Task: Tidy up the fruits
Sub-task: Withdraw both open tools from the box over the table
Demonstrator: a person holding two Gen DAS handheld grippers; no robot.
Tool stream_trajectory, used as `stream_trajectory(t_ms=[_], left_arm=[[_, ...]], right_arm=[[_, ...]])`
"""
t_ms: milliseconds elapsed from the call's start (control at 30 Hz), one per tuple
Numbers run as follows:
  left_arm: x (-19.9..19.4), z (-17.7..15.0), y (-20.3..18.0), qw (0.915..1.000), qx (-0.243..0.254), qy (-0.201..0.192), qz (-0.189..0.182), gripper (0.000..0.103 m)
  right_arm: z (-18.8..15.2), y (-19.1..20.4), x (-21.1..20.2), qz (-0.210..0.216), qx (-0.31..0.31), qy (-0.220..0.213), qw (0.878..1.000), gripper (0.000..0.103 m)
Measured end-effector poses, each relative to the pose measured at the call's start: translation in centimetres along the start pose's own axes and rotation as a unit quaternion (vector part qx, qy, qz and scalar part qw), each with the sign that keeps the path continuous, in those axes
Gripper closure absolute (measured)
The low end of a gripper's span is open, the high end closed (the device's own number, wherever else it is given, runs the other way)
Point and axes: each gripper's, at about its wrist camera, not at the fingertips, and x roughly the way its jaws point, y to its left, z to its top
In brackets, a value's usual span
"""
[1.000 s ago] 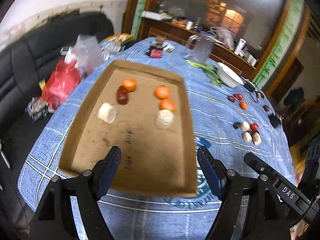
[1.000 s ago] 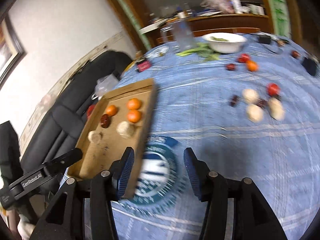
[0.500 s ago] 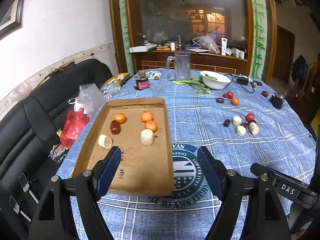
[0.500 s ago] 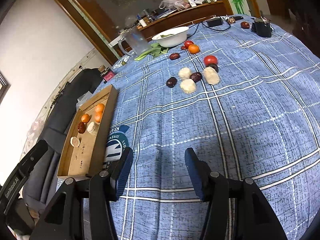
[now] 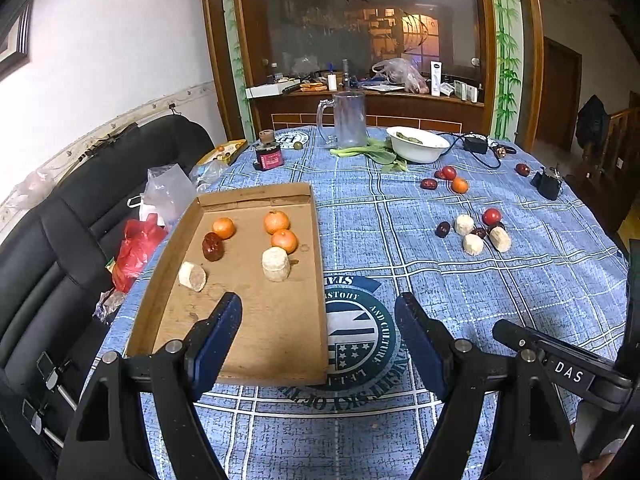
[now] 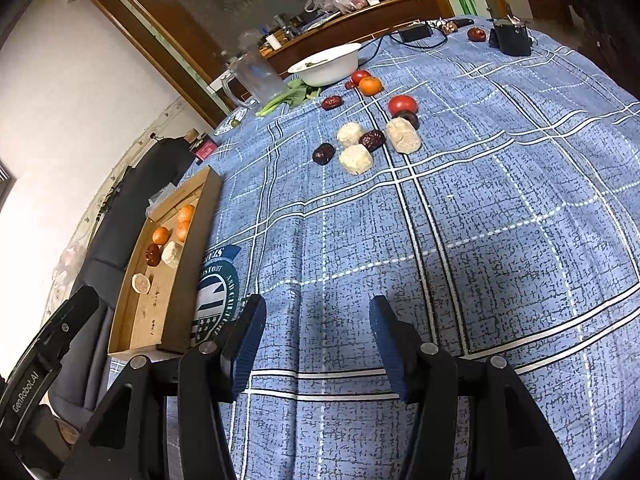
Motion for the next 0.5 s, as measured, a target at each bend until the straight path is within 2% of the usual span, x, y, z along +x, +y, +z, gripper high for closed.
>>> stream_trajectory(t_ms=[500], left_arm=[[2.9, -0.6, -0.3, 0.9990, -0.005, 0.037, -0.026, 0.025]], right_arm=[[0.3, -1.0, 1.5, -0.005, 0.008, 0.014, 1.000, 0.045]])
